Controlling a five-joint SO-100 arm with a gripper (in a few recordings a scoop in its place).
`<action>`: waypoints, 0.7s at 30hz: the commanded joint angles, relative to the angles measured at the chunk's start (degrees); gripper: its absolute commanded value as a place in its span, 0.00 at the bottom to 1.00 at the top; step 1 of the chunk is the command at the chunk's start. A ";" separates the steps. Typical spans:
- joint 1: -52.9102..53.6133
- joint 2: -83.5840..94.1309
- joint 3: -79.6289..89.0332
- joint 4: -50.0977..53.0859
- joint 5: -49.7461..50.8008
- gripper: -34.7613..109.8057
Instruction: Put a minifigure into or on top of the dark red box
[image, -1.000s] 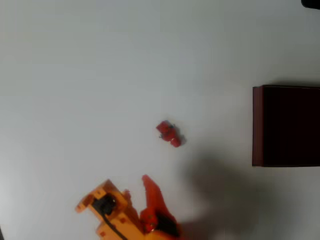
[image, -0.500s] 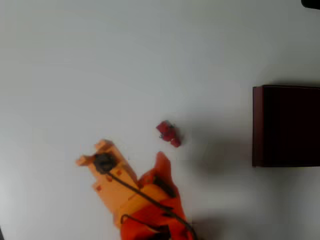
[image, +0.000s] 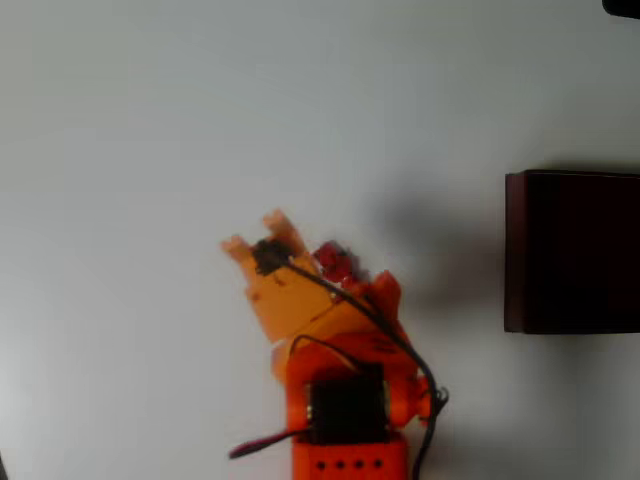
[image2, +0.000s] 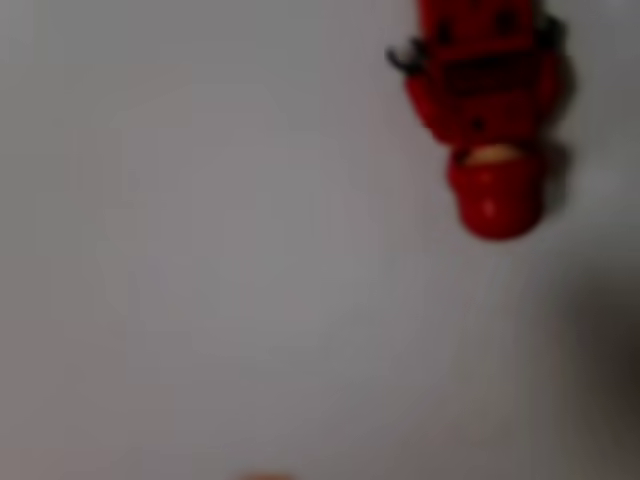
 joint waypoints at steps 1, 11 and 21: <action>1.49 -0.88 0.00 -1.14 1.14 0.48; 1.49 -9.14 0.09 -6.42 4.75 0.47; 0.44 -19.42 -2.29 -9.32 7.47 0.47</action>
